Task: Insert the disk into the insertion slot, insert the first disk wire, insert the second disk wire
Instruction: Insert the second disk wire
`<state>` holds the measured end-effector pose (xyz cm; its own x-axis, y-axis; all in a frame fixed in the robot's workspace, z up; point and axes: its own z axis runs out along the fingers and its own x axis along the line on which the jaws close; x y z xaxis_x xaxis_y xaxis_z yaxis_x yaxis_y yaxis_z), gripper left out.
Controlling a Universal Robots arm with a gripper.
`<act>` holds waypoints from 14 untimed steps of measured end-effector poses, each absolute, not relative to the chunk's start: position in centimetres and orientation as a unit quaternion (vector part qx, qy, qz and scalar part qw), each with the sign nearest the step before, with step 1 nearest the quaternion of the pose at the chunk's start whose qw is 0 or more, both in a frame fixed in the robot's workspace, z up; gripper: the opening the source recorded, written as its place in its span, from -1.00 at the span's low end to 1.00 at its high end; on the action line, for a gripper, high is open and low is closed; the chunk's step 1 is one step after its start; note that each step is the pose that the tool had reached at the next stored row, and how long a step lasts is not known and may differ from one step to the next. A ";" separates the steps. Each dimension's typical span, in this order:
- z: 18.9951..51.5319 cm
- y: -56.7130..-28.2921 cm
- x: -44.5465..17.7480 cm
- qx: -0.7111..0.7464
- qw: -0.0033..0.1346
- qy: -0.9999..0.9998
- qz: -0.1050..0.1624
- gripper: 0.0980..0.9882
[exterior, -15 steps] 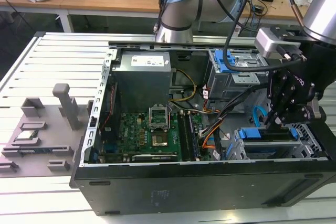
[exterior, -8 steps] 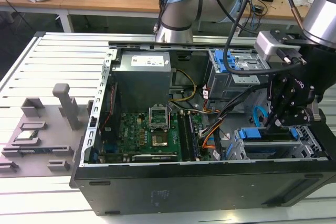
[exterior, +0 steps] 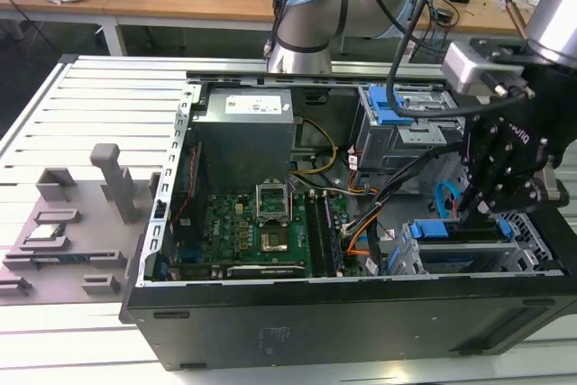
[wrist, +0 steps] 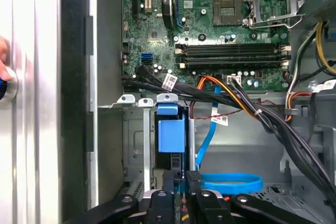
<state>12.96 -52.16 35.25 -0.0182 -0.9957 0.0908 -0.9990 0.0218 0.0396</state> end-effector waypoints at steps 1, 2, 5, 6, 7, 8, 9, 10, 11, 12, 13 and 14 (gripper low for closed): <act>35.7 -52.1 13.0 0.699 0.046 -0.713 0.018 -0.69; 36.0 -52.1 13.0 0.699 0.046 -0.713 0.018 -0.69; 37.3 -51.6 13.0 0.699 0.047 -0.713 0.019 -0.72; 37.8 -51.4 13.0 0.699 0.048 -0.713 0.019 -0.87; 38.5 -51.2 13.0 0.699 0.048 -0.713 0.020 -0.98; 39.0 -51.1 13.0 0.699 0.048 -0.713 0.020 -0.98; 39.2 -51.1 13.0 0.699 0.048 -0.713 0.020 -0.98; 39.3 -51.1 13.0 0.699 0.048 -0.713 0.020 -0.98; 39.3 -51.1 13.0 0.699 0.048 -0.713 0.020 -0.98; 39.3 -51.1 13.0 0.699 0.048 -0.713 0.020 -0.98; 39.3 -51.1 13.0 0.699 0.049 -0.713 0.020 -0.98; 39.3 -51.1 13.0 0.699 0.049 -0.713 0.020 -0.98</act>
